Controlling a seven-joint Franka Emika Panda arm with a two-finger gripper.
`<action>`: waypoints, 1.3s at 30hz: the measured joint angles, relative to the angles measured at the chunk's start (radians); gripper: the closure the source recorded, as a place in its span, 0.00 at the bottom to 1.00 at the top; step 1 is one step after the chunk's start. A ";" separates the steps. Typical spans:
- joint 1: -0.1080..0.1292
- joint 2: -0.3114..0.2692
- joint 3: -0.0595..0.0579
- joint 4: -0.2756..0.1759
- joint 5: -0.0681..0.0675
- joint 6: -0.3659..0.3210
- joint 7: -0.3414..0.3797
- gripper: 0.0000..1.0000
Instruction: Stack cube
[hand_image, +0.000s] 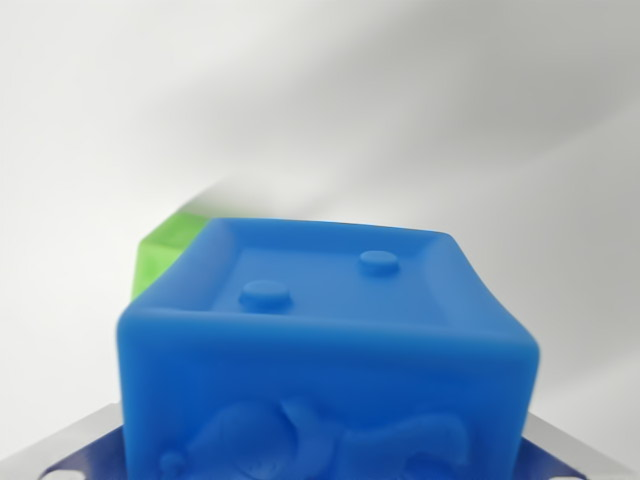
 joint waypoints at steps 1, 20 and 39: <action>0.003 -0.003 0.001 0.000 0.000 -0.002 0.009 1.00; 0.057 -0.038 0.021 0.002 -0.006 -0.041 0.177 1.00; 0.100 -0.058 0.041 0.014 -0.008 -0.072 0.314 1.00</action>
